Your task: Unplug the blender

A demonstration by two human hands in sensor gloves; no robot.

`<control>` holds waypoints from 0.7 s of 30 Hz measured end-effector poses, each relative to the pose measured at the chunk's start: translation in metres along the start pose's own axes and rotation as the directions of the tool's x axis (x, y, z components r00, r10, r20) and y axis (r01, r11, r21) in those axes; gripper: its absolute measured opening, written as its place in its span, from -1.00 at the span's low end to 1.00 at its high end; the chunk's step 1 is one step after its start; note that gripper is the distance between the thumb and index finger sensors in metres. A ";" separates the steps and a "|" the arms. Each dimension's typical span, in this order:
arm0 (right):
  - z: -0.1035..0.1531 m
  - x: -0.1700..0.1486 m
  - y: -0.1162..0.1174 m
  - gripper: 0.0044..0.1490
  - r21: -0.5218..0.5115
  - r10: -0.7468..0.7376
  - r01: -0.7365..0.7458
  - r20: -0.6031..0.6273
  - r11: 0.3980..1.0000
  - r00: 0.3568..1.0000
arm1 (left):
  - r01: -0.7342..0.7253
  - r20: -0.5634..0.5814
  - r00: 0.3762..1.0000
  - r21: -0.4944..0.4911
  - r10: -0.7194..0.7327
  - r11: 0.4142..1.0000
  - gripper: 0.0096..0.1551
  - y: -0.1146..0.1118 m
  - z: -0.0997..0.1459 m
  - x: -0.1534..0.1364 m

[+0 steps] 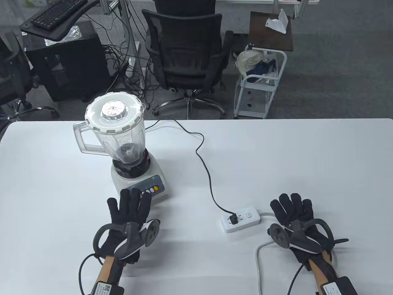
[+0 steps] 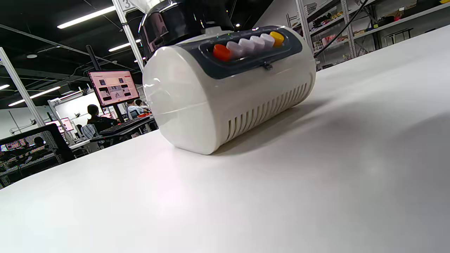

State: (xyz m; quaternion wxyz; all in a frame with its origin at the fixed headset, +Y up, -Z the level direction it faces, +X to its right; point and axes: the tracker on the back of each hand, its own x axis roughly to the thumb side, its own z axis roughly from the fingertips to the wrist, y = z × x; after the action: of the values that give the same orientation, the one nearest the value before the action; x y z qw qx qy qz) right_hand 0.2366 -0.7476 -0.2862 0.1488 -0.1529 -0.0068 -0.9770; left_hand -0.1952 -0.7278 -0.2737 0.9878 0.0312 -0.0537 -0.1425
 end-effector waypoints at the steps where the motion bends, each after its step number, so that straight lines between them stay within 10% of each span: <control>1: 0.000 0.000 0.000 0.10 -0.001 0.001 -0.001 0.001 1.000 1.000 | 0.000 0.001 1.000 0.001 0.000 1.000 0.07 0.000 0.000 0.000; 21: -0.022 0.039 -0.013 0.03 0.018 -0.064 0.063 0.108 0.998 0.992 | -0.138 0.254 0.958 0.004 0.133 0.990 0.05 0.015 -0.012 0.055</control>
State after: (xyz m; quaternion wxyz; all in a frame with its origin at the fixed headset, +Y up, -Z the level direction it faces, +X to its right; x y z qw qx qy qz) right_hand 0.1910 -0.7477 -0.2953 0.1181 -0.2042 -0.0267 -0.9714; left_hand -0.1367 -0.7284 -0.2786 0.9799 0.0198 -0.1831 -0.0767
